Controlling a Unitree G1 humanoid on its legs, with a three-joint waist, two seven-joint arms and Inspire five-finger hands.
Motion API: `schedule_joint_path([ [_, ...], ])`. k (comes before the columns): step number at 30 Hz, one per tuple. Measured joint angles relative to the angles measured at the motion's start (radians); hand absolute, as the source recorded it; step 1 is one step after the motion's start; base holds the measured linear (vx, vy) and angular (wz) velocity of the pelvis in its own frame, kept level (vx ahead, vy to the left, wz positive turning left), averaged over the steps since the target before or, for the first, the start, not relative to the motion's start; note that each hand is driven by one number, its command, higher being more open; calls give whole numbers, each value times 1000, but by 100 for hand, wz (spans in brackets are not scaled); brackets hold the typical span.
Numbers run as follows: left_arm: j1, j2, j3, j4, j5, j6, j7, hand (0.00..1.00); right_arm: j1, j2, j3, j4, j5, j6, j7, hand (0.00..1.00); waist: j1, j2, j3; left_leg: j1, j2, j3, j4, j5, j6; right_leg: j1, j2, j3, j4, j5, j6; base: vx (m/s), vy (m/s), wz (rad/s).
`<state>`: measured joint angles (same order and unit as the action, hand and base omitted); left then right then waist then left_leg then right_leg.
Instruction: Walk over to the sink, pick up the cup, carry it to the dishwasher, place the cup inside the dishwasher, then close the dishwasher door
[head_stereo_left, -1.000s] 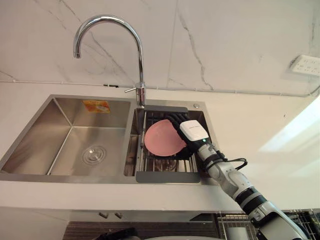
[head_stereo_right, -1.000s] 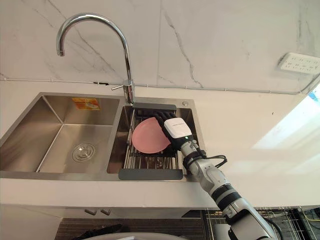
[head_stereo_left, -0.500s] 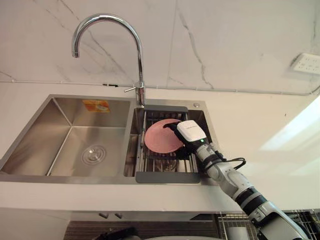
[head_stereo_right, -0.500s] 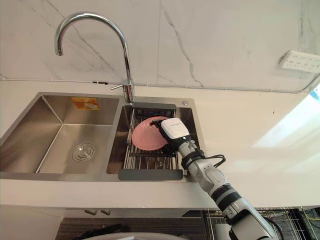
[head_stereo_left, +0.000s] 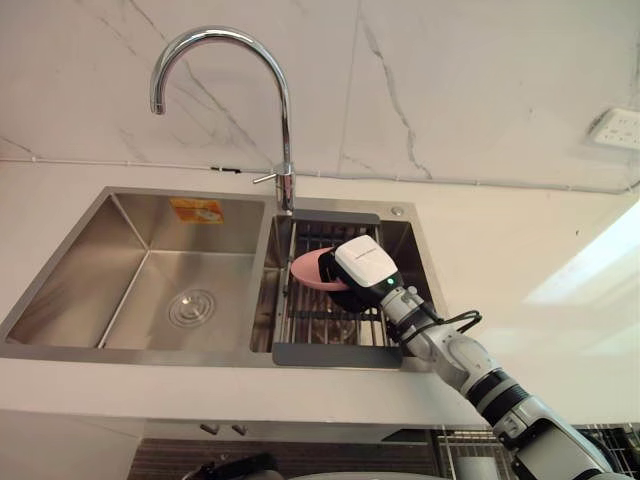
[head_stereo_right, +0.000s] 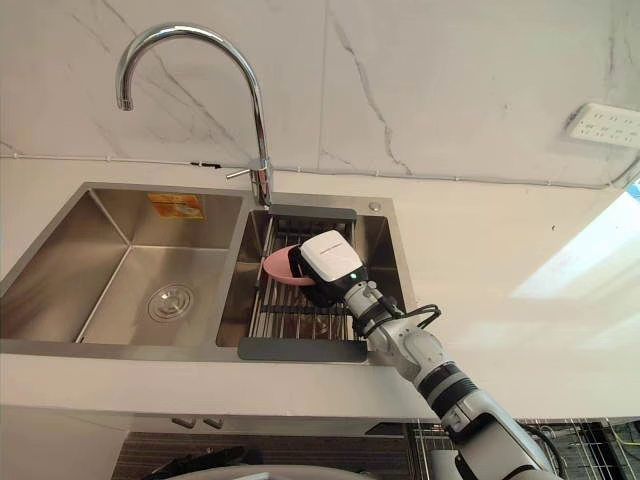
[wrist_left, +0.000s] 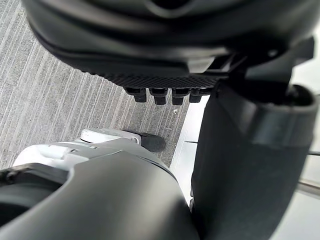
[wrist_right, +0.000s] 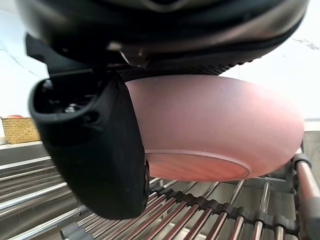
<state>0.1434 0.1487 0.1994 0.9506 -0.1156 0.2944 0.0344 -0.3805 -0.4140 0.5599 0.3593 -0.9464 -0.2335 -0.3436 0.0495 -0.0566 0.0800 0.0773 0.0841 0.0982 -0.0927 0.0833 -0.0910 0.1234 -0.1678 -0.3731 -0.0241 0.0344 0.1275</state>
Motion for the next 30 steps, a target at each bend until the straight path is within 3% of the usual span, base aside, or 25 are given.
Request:
schedule_joint_path([
  [8,0,-1,0,0,18,-6,0,100,0,-5,0,-9,6,12,1,0,0,0,0,-2,0,1,0,0,0,-2,0,1,0,0,0,0,0,0],
  [14,0,-1,8,0,15,-6,0,100,28,-40,-56,-183,131,15,1,0,-16,0,0,-9,3,38,0,0,0,-23,2,22,-1,3,-1,3,0,-10],
  [18,-2,2,8,24,-28,-11,6,100,93,-40,-283,-401,409,2,-3,0,-24,-1,-2,-4,9,77,1,-3,2,-36,9,54,-1,6,-6,4,-8,-17],
  [23,-1,10,-6,71,-59,-21,15,100,201,4,-519,-492,731,-41,-65,0,-53,4,-28,8,23,134,1,-5,2,-51,23,95,-1,12,-15,-28,-10,-26],
  [30,4,26,-53,88,-62,-22,12,100,391,25,-774,-613,725,-62,-192,0,-96,10,-37,18,38,197,0,-11,6,-107,38,160,38,2,-26,-59,-5,-31],
])
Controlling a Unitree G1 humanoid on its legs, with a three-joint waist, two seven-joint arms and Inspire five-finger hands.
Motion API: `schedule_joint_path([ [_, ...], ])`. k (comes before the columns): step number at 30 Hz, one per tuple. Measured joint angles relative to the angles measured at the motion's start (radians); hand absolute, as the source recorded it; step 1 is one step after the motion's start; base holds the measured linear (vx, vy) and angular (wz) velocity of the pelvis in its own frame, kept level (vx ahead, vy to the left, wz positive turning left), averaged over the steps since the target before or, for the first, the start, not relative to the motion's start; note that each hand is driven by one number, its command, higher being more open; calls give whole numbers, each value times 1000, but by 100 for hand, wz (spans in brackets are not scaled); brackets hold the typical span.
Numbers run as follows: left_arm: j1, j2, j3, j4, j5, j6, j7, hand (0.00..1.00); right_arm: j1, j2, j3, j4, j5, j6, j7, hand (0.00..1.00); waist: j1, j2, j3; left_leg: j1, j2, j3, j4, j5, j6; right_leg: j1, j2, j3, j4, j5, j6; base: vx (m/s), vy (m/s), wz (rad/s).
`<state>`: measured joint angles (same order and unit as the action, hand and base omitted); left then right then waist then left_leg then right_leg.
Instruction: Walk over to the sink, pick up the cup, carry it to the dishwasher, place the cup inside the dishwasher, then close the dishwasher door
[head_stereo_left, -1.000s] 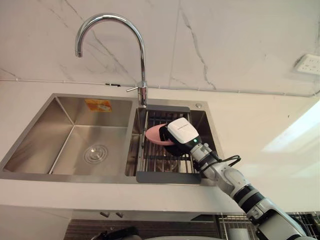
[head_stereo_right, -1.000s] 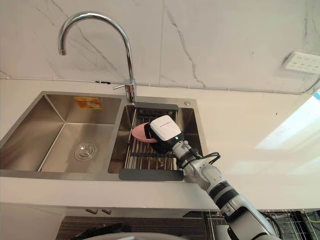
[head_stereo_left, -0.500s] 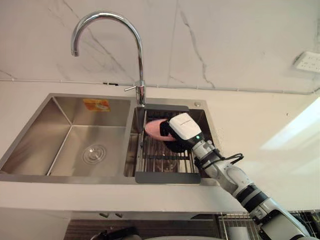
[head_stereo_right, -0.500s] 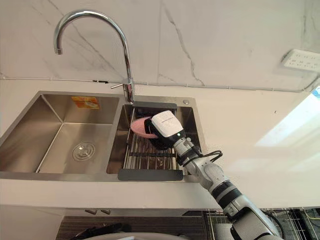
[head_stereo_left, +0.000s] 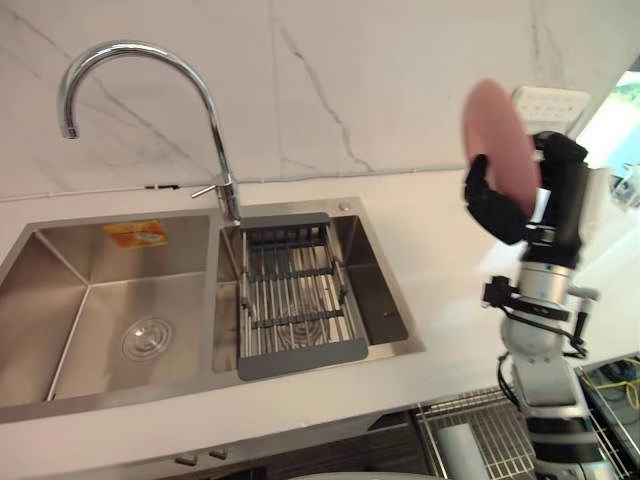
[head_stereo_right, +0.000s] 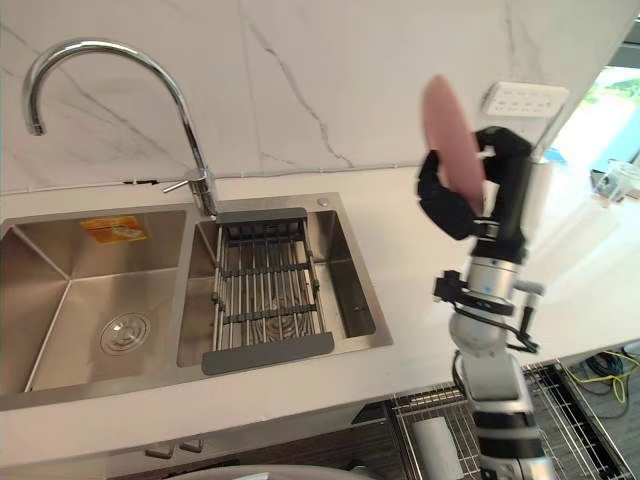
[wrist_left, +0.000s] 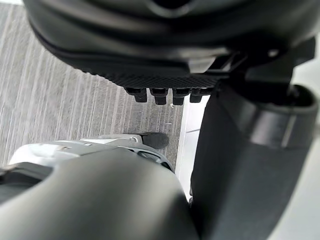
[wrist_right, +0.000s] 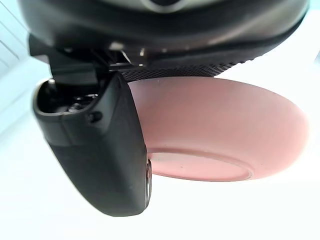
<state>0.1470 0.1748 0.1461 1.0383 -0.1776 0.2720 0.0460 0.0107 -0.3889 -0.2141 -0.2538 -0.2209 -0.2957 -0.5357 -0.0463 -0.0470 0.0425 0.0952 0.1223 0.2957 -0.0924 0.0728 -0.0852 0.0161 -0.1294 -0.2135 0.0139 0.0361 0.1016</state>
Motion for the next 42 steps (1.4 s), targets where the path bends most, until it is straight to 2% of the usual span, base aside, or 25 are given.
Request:
schedule_joint_path([
  [3,8,9,-20,0,1,9,-7,100,55,-9,-167,-15,-53,0,-35,0,-24,-5,-11,2,-6,36,2,-1,1,-46,-1,41,52,-5,-4,-6,21,-32],
  [6,10,14,-19,-3,0,19,-12,100,93,-33,-290,-16,-65,15,-71,0,-30,-18,-6,5,-7,106,5,-5,2,-90,3,72,49,0,2,-37,24,-69],
  [8,13,15,-18,-9,-3,22,-14,100,104,-34,-329,-16,-86,26,-93,0,-25,-19,-5,9,0,170,6,-11,-3,-110,-31,-44,45,-7,-10,-33,26,-111],
  [9,17,27,-12,-5,-19,49,-9,100,139,-35,-356,-16,-100,30,-118,0,-33,-25,-3,14,8,228,7,-17,-5,-128,-65,-156,59,-5,-23,5,17,-105],
  [10,22,30,3,-5,-36,58,-8,100,159,-35,-367,-16,-100,32,-126,0,-37,-28,-2,15,11,244,8,-21,-5,-134,-77,-200,67,-3,-42,22,-11,-109],
  [12,41,26,66,-6,-84,80,-3,100,216,-17,-421,-12,-97,53,-147,0,-62,-31,0,15,19,295,16,-31,-3,-154,-111,-339,107,-1,-164,42,-34,-75],
  [14,56,16,101,-11,-99,80,3,100,240,31,-441,-12,-97,54,-175,0,-74,-34,2,15,29,315,39,-56,6,-158,-117,-388,121,-23,-249,5,-24,-46],
  [15,61,12,110,-13,-99,80,6,100,243,48,-441,-12,-98,54,-180,0,-76,-34,2,16,31,316,41,-64,6,-157,-112,-396,119,-48,-258,-100,-52,-54],
  [16,63,-6,131,-17,-99,77,14,100,243,92,-440,-13,-98,51,-189,0,-66,3,5,0,66,331,44,-71,12,-171,-111,-417,197,-130,-225,-119,-44,-41],
  [17,63,-2,131,-21,-99,76,13,100,249,105,-440,-14,-99,45,-195,0,-69,-5,10,-5,71,333,59,-69,14,-188,-138,-416,302,-147,-217,-111,-51,-29],
  [18,69,11,131,-31,-100,79,1,100,262,112,-438,-13,-99,36,-203,0,-76,-31,9,-9,66,333,96,-78,17,-191,-183,-415,454,-174,-212,-7,-50,-11],
  [19,77,38,143,-58,-120,95,-9,100,274,111,-434,-13,-104,25,-204,0,-75,-81,-5,-30,47,341,180,-117,6,-172,-203,-415,449,-135,-141,1,-99,-49],
  [20,69,35,171,-50,-145,105,-8,100,251,110,-413,-9,-120,17,-202,0,-65,-79,-11,-66,57,363,232,-155,17,-155,-153,-380,317,-107,-56,-33,-89,-94],
  [21,67,25,191,-43,-164,97,-7,100,218,117,-391,2,-128,11,-201,0,-52,-70,-8,-92,61,369,230,-163,21,-149,-98,-339,180,-40,-34,-157,-42,-156],
  [22,61,5,199,-46,-167,84,0,100,183,140,-368,28,-138,5,-191,0,-18,-38,-6,-126,105,425,219,-143,25,-168,-47,-318,140,-34,-36,-193,1,-139],
  [23,60,14,197,-56,-170,84,0,100,187,160,-336,48,-155,3,-176,0,-23,-43,-1,-132,116,456,236,-133,36,-158,-69,-350,287,-135,-89,-180,-54,-127],
  [24,61,22,197,-55,-186,99,10,100,197,173,-291,61,-176,0,-157,0,-22,-55,-1,-125,107,488,255,-137,36,-92,-78,-368,250,-168,-56,-99,-92,-70],
  [25,58,26,198,-55,-197,106,19,100,195,175,-262,61,-181,-1,-146,0,-19,-70,2,-124,104,504,270,-142,34,-69,-66,-357,182,-160,-28,-119,-122,-70],
  [26,44,17,197,-53,-206,119,36,100,200,181,-211,70,-197,-1,-116,0,-19,-47,23,-129,125,514,288,-145,32,-34,-18,-349,75,-91,-28,-132,-72,-51],
  [27,41,15,196,-54,-206,123,45,100,217,196,-172,76,-202,0,-90,0,-22,-39,24,-134,134,521,294,-142,30,-23,2,-343,23,-61,-37,-167,-46,-39],
  [30,41,16,177,-81,-201,124,61,100,295,227,-73,84,-219,17,-2,0,-20,-27,33,-133,151,524,303,-136,31,2,28,-340,-48,-24,-45,-128,13,-9],
  [33,42,9,167,-106,-185,123,63,100,314,228,-27,104,-250,21,51,0,-18,-21,45,-137,149,518,306,-129,33,19,34,-346,-84,1,-47,-106,50,4],
  [37,42,0,145,-135,-185,112,73,100,302,228,-12,198,-265,27,71,0,-11,-12,66,-137,145,490,321,-128,36,46,29,-373,-87,6,-45,-28,74,22],
  [39,39,-1,116,-141,-184,101,79,100,284,227,-12,251,-275,43,82,0,-6,-6,75,-136,137,476,315,-126,39,56,24,-388,-87,6,-43,-31,89,22],
  [42,29,-17,89,-148,-173,94,77,100,253,212,-8,323,-276,90,111,0,-3,20,93,-132,117,451,297,-124,48,70,13,-414,-87,6,-35,-35,105,26],
])
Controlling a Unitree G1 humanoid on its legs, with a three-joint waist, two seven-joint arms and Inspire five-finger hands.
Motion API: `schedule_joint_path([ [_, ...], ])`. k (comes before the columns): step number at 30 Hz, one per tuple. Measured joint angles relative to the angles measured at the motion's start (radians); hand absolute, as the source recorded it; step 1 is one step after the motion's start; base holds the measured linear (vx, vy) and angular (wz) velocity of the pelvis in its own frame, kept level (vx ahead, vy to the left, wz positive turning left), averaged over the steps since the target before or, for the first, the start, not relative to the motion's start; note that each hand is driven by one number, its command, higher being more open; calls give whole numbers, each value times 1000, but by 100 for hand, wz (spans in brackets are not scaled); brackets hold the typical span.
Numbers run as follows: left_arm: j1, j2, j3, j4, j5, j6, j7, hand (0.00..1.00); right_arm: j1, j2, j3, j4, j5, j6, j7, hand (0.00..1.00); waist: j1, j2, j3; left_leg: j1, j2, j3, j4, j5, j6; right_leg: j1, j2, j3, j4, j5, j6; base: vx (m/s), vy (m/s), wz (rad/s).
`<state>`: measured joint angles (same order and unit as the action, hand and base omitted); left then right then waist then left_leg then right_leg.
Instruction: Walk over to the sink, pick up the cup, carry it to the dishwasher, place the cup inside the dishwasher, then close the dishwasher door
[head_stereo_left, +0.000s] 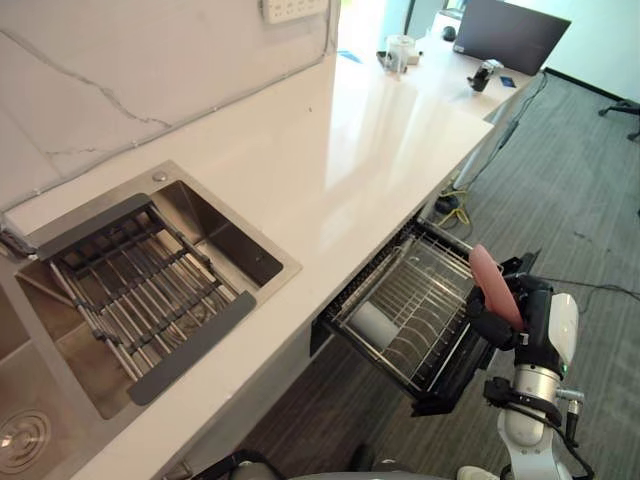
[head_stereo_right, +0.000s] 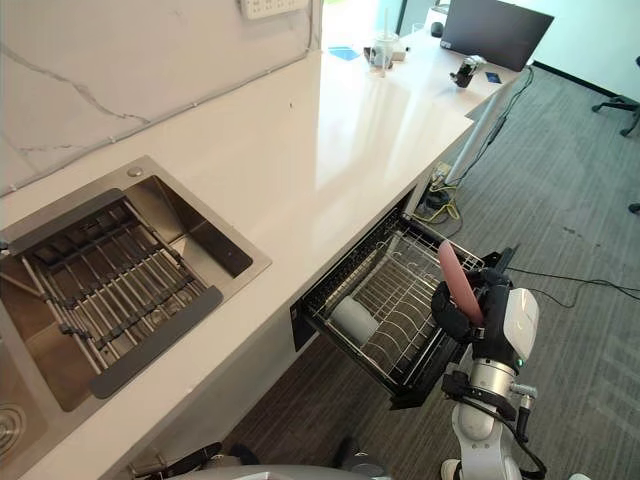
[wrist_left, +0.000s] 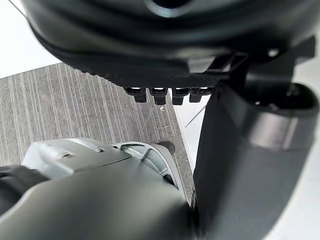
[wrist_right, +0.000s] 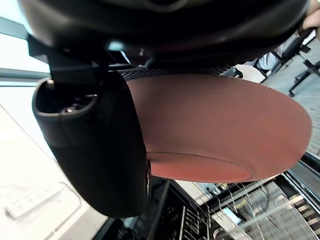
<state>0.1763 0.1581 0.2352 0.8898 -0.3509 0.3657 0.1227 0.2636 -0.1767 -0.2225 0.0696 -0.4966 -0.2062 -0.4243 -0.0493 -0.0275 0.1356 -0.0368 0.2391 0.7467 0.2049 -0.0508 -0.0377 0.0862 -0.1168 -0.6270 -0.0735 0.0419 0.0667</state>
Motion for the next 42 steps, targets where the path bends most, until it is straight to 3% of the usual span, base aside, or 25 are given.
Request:
schedule_joint_path([
  [5,0,-22,-15,-35,19,3,-20,100,-72,-41,6,149,-6,96,14,0,8,25,20,4,-32,-22,-27,12,13,15,-19,-25,0,3,9,4,108,16],
  [10,0,-18,-37,-80,34,23,-57,100,-146,-92,4,212,-30,114,3,0,9,42,49,-19,-40,-50,-18,7,21,10,-27,-48,5,3,15,-17,94,17],
  [16,-46,-22,-50,-106,22,16,-137,100,-358,-233,5,344,-47,186,-23,0,11,107,140,-129,-49,-78,-3,17,50,-91,-49,-70,48,6,15,-41,125,15],
  [28,-106,-19,-85,-101,34,-91,-225,100,-616,-391,101,555,-31,242,-52,0,22,184,282,-226,-49,-135,22,18,52,-165,-51,-87,61,6,15,11,85,5],
  [29,-112,-19,-86,-100,36,-92,-236,100,-635,-403,112,560,-29,245,-54,100,24,192,291,-233,-49,-139,24,18,52,-171,-52,-87,63,6,15,11,106,1],
  [36,-132,-16,-91,-98,36,-94,-257,100,-706,-414,159,607,-35,304,-101,100,38,204,307,-261,-48,-188,43,18,52,-187,-50,-87,67,5,13,10,84,1],
  [42,-136,-7,-106,-98,36,-95,-262,100,-679,-400,162,581,-33,309,-130,100,38,207,310,-262,-43,-201,56,17,51,-186,-49,-84,79,3,10,-5,84,0],
])
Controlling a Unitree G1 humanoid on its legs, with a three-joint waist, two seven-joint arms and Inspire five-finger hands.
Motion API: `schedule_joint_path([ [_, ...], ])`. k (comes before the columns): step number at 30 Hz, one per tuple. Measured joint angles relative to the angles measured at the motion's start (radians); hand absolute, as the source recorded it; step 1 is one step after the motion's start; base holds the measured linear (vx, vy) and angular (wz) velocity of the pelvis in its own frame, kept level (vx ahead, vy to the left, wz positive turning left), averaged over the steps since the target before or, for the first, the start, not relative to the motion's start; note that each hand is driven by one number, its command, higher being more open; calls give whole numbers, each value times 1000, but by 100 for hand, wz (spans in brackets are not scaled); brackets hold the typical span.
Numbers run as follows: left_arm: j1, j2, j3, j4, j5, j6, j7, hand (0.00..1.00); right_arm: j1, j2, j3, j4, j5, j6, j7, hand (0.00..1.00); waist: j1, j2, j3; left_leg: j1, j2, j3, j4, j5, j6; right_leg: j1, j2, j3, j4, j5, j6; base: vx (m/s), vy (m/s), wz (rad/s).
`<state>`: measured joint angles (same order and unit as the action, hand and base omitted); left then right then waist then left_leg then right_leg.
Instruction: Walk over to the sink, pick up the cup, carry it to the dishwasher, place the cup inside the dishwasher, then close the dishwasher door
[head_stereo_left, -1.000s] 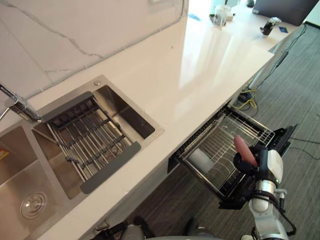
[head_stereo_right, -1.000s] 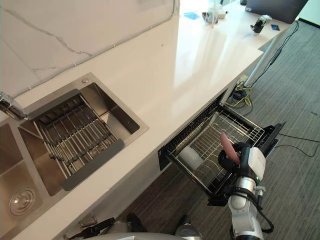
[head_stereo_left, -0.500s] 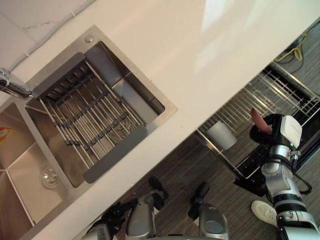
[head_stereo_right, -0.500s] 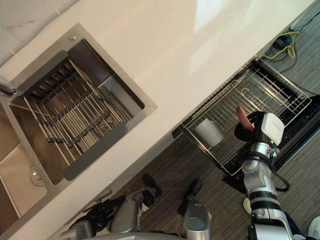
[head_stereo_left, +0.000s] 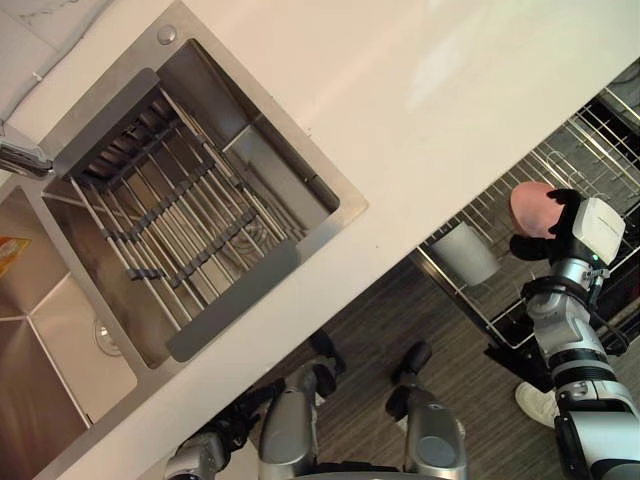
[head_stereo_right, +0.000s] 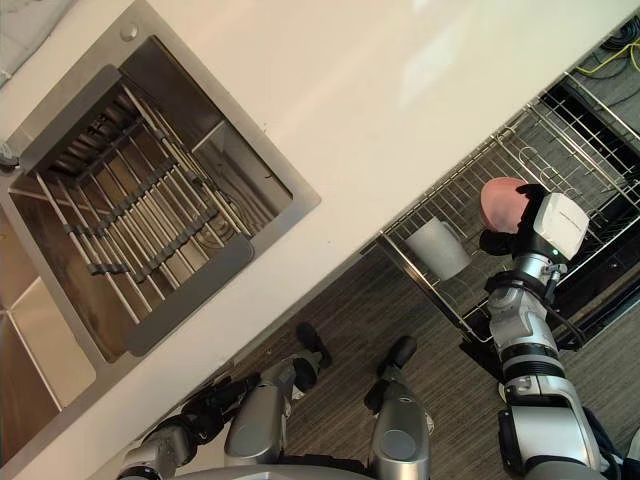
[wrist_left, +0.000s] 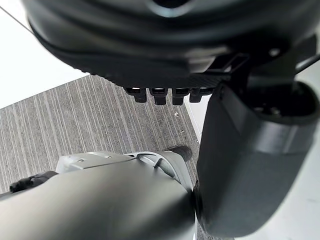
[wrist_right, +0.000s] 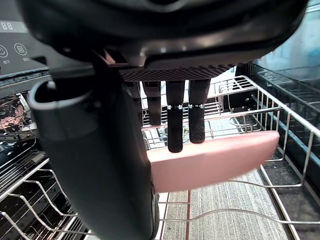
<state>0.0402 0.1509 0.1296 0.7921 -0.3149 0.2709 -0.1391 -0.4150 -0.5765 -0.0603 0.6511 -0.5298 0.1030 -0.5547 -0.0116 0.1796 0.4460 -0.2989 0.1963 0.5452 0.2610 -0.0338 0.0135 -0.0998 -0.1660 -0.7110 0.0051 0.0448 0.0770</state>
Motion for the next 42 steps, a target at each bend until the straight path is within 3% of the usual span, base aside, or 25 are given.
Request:
schedule_joint_path([
  [5,0,6,22,4,11,12,-15,100,131,129,-19,-247,127,-53,37,100,-5,-4,3,10,25,-6,28,-13,-3,9,11,19,7,-3,-6,-30,81,-13],
  [9,-1,12,85,23,41,55,-38,100,303,263,-47,-499,348,-152,237,100,-14,-33,1,55,43,29,28,-20,-11,27,21,57,8,-2,-14,-31,70,-25],
  [14,4,22,153,75,65,66,-40,100,421,357,-226,-699,580,-242,358,100,-36,-77,-17,108,56,53,34,-29,-16,66,29,81,4,-2,-15,-21,58,-16],
  [17,24,25,200,89,71,77,-27,100,471,379,-376,-827,672,-343,363,100,-44,-101,-40,131,85,66,73,-52,-25,101,49,94,-13,0,-18,-15,26,-15],
  [21,53,26,247,108,61,135,27,100,518,387,-610,-916,746,-477,275,100,-59,-122,-108,172,128,94,122,-78,-35,155,76,108,-37,-2,-21,0,18,-13],
  [24,71,25,258,100,48,172,53,100,594,420,-714,-890,849,-510,268,100,-63,-127,-142,197,150,110,145,-90,-44,182,90,119,-46,-11,-19,-17,14,-12],
  [27,113,19,246,39,41,187,70,100,670,494,-729,-798,1016,-520,308,100,-81,-136,-177,225,161,150,143,-93,-46,198,95,139,-56,-14,-22,-17,24,-22],
  [30,141,9,236,34,38,211,115,100,757,607,-702,-648,1201,-500,399,100,-102,-128,-205,258,163,187,132,-95,-50,213,95,156,-59,-18,-29,7,31,-20],
  [33,143,-7,216,29,17,227,145,100,848,672,-561,-484,1357,-419,485,100,-104,-116,-216,284,141,204,99,-82,-55,221,85,164,-59,-12,-26,-17,59,-10],
  [39,143,-26,99,-6,18,237,157,100,788,644,-335,-406,1364,-378,624,100,-76,-101,-248,297,44,183,-34,-37,-40,221,39,129,-70,8,-10,-17,77,22],
  [42,135,-44,98,-8,18,236,158,100,679,628,-333,-260,1366,-381,623,100,-53,-97,-254,304,-5,142,-112,14,-32,227,17,81,-55,9,-8,43,79,47],
])
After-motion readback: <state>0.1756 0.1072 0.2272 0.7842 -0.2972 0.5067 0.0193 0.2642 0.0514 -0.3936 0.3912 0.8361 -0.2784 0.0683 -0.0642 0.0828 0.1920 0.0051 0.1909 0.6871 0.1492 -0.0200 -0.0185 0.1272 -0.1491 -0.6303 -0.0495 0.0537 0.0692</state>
